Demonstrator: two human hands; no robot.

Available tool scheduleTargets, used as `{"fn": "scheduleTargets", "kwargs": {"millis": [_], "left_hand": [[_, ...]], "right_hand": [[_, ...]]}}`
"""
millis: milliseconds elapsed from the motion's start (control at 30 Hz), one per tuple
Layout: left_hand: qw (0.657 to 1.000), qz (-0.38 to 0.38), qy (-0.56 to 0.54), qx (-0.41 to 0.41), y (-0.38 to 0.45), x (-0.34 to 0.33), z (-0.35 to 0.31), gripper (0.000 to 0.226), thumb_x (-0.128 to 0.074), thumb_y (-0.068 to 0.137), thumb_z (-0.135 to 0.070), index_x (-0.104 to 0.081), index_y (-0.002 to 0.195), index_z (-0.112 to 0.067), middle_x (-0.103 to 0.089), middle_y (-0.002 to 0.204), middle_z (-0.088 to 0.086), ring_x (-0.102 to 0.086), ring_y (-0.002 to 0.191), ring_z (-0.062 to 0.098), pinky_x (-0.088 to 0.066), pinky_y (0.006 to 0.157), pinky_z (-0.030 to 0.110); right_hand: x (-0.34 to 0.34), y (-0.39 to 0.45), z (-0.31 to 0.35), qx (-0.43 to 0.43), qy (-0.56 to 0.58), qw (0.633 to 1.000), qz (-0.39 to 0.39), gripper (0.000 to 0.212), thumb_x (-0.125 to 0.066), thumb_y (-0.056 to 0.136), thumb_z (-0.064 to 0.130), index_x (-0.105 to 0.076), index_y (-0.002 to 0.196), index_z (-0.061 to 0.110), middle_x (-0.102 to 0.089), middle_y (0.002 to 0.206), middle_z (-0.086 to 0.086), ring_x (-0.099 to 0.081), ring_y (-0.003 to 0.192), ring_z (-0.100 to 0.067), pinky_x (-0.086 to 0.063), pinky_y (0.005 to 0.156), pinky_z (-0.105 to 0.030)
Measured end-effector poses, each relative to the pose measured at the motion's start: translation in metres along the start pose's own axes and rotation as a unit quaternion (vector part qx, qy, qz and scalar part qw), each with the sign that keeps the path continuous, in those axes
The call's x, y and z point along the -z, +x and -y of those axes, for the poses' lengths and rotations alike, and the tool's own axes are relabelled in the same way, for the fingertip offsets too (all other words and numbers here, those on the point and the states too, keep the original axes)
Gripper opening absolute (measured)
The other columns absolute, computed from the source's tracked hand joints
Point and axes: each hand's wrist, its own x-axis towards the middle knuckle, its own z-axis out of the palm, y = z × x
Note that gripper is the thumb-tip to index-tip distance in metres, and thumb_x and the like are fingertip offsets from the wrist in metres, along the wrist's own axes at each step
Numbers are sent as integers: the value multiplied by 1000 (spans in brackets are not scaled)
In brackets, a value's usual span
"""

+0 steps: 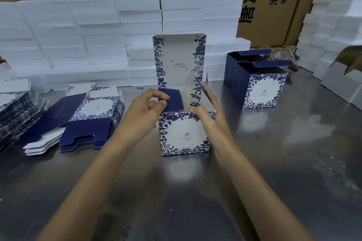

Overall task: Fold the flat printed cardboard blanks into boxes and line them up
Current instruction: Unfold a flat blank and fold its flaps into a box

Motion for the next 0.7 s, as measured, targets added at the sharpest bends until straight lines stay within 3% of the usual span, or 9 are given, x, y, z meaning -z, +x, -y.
{"fn": "scheduleTargets", "kwargs": {"millis": [133,200,300,400,533,700], "left_hand": [[996,60,70,6,7,5,1,34,-43,99,-5,-67,93,-29,-39,47,-10,-36,58,18,-37,65,32],[993,82,79,19,10,9,1,33,-43,98,-5,-65,94,-30,-37,46,-13,-35,52,14,-37,66,35],[996,74,30,39,22,16,0,20,-58,96,-12,-53,110,-27,-44,47,-11,-38,43,11,-38,62,34],[998,30,37,46,31,15,2,30,-68,92,-28,-46,113,-26,-54,55,-7,-42,51,15,-37,58,30],[998,32,27,42,34,8,8,24,-57,95,-12,-46,104,-30,-54,68,2,-44,60,17,-40,64,34],[995,51,16,89,44,15,2,20,-65,93,-14,-48,100,-20,-51,51,-3,-41,43,10,-37,40,21]], "right_hand": [[1,-1,2,3,-10,1000,-2,65,-71,84,31,-46,142,50,-56,111,53,-54,105,25,-40,73,5],[2,-1,2,1,-14,1000,-6,64,-71,87,28,-46,143,47,-55,108,54,-53,102,27,-38,72,6],[4,1,1,-12,-11,1000,-14,59,-68,91,25,-48,141,50,-57,109,51,-55,100,26,-42,70,3],[4,1,2,-19,-12,1000,-10,59,-68,92,26,-48,139,55,-57,114,48,-57,99,23,-47,72,-3],[5,2,2,-17,-15,1000,-11,59,-67,91,22,-49,141,48,-55,97,56,-53,90,31,-38,63,7],[7,4,-1,-20,-12,1000,-8,58,-67,90,23,-51,138,51,-56,100,55,-54,94,28,-39,65,6]]}}
